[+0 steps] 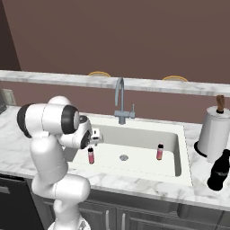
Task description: Place the large bottle from the dining counter next to the other large bottle outside the sink, and place the small bottle from the dining counter next to the other small bottle inside the sink.
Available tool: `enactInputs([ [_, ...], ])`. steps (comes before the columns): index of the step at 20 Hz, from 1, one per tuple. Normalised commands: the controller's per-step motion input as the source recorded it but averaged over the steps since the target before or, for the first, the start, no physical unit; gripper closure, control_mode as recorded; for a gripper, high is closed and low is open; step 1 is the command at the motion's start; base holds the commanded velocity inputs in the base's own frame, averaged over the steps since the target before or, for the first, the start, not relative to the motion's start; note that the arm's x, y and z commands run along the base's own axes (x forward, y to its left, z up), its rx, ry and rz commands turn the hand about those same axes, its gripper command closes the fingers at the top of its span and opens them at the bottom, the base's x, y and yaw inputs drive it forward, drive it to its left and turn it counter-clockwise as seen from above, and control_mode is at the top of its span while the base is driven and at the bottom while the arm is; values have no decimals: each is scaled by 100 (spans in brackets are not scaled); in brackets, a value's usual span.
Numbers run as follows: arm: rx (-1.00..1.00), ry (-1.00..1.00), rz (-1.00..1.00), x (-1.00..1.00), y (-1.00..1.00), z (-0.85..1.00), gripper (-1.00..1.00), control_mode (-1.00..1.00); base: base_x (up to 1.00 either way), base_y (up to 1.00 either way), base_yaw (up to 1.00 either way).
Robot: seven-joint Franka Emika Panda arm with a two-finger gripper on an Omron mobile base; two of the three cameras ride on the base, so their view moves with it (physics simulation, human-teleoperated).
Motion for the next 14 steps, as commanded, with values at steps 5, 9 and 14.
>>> enactInputs([
  [5, 0, -2, 0, -1, 0, 43, -100, -100, 0, 0, 0],
  [9, 0, -3, 0, 13, 9, 47, -100, -100, 0, 0, 0],
  [14, 0, 0, -5, 62, 43, 43, -100, -100, 0, 0, 0],
])
